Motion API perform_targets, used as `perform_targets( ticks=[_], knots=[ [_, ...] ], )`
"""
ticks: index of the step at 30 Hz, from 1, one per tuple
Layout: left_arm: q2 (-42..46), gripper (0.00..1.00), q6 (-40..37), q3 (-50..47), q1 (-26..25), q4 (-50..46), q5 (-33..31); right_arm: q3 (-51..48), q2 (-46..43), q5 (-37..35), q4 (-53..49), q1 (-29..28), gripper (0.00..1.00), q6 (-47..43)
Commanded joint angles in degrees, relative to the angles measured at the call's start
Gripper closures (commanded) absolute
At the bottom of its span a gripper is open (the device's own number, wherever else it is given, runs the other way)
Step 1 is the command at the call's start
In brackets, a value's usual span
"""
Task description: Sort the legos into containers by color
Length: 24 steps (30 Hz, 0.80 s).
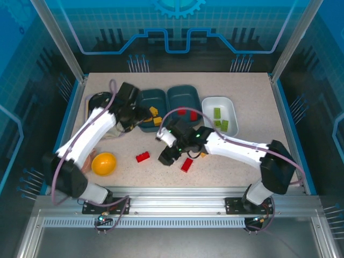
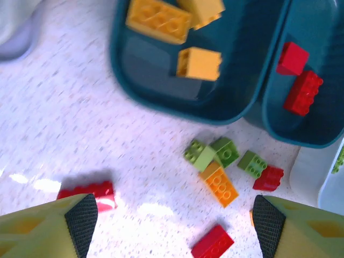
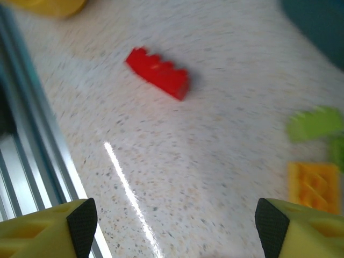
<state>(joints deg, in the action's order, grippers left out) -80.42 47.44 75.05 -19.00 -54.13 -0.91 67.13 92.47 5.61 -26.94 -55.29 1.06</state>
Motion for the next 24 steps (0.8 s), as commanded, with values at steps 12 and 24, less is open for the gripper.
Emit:
perform_targets(
  ticks=[12, 24],
  knots=[
    [30.25, 0.22, 14.74, -24.2, 0.46, -10.87, -3.3, 8.02, 11.59, -17.29, -3.13, -0.36, 0.19, 1.99],
    [30.76, 0.22, 14.0, -25.65, 0.37, -7.5, -1.6, 12.37, 15.27, -20.57, -5.3, 4.45, 0.19, 7.6]
  ],
)
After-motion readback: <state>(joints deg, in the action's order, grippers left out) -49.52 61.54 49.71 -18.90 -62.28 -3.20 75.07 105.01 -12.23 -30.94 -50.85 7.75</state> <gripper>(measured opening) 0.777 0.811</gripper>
